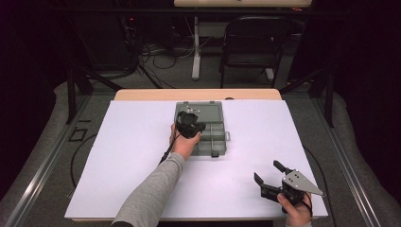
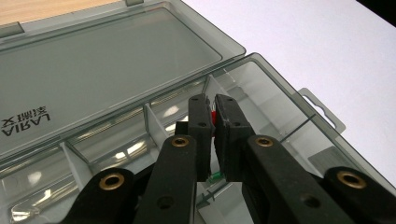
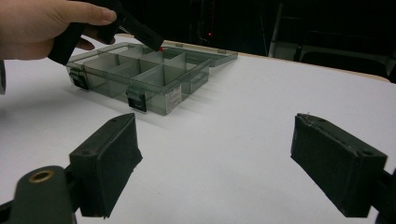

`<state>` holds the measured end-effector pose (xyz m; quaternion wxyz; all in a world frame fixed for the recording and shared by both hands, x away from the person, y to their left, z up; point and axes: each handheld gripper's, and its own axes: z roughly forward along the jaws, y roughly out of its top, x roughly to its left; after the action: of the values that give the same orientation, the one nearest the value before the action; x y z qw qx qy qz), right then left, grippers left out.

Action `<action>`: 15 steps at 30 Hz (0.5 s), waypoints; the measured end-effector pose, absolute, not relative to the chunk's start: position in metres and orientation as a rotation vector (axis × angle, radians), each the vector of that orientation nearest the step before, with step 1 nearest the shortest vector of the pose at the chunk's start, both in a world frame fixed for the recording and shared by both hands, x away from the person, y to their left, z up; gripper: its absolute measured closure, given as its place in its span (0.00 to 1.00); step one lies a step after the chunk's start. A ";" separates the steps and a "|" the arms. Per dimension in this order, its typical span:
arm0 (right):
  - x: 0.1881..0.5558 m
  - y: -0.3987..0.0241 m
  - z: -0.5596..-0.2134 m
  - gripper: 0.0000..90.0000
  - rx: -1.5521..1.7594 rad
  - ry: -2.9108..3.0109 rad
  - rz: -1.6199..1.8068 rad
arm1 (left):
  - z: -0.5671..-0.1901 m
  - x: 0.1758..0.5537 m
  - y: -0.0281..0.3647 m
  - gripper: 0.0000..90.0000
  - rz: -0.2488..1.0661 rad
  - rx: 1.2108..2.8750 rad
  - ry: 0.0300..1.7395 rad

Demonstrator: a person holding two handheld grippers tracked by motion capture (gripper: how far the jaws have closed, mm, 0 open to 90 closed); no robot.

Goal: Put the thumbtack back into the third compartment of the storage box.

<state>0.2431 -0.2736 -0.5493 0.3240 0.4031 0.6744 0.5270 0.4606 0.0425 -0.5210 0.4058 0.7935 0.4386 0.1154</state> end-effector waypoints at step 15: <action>0.243 -0.273 -0.549 0.16 1.056 1.775 1.390 | -0.520 0.462 0.046 0.89 0.289 1.986 1.116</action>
<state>0.2429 -0.2727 -0.5489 0.3202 0.4019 0.6754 0.5289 0.4615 0.0456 -0.5203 0.4101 0.7888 0.4432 0.1147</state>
